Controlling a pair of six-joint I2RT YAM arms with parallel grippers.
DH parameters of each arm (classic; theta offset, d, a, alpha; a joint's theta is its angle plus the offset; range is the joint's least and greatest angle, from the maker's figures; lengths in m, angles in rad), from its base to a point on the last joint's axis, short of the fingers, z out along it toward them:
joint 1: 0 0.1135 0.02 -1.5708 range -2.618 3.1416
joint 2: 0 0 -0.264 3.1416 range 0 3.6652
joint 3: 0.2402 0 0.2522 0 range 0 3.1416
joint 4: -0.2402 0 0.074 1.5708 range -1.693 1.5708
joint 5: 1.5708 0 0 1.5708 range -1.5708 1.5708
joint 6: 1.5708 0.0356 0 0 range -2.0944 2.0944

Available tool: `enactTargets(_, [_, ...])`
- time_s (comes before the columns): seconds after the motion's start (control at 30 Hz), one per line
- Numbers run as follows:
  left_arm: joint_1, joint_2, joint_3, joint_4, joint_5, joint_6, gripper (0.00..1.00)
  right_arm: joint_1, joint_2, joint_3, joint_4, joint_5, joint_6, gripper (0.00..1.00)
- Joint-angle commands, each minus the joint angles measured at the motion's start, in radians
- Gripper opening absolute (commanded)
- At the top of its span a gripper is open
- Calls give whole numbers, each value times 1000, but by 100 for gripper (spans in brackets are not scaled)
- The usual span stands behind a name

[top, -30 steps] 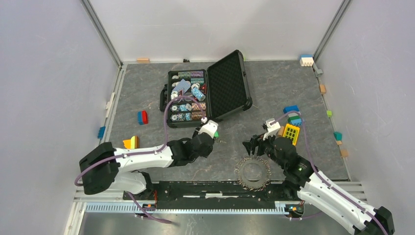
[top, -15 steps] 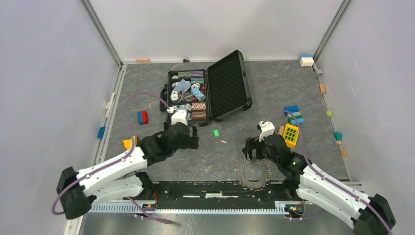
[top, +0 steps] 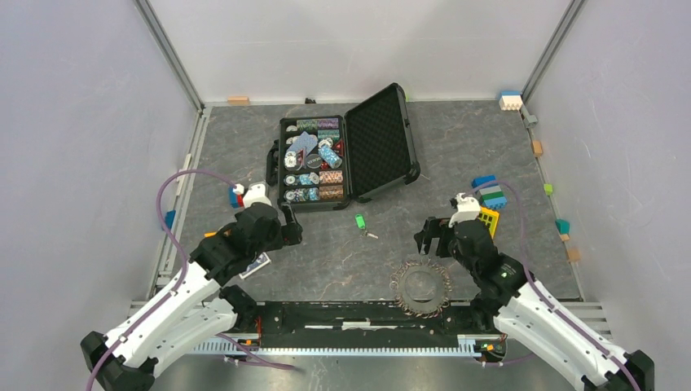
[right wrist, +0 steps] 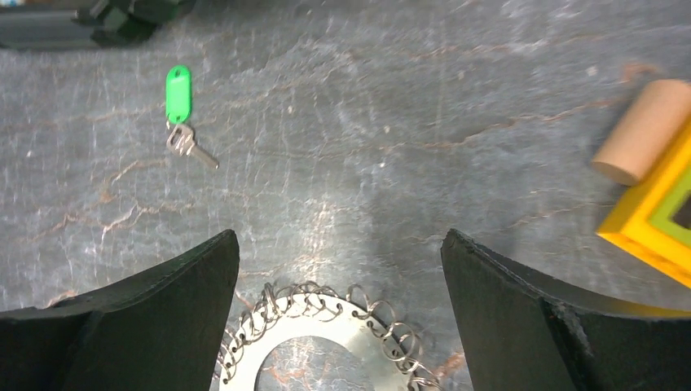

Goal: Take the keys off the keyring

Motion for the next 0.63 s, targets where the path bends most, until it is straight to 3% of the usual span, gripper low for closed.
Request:
enactTargets(0.0, [5,0,75,-79,-47,-37,100,-3,-58,94,-95,173,13,98])
enactTargets(0.23, [4,19,178,-161,-130,53,100,-4,-116,113,-125,295,-39,98])
enactTargets(0.6, [5,-41,163,-112,-175,163,100,-3,-105,77,-105,406,-80,98])
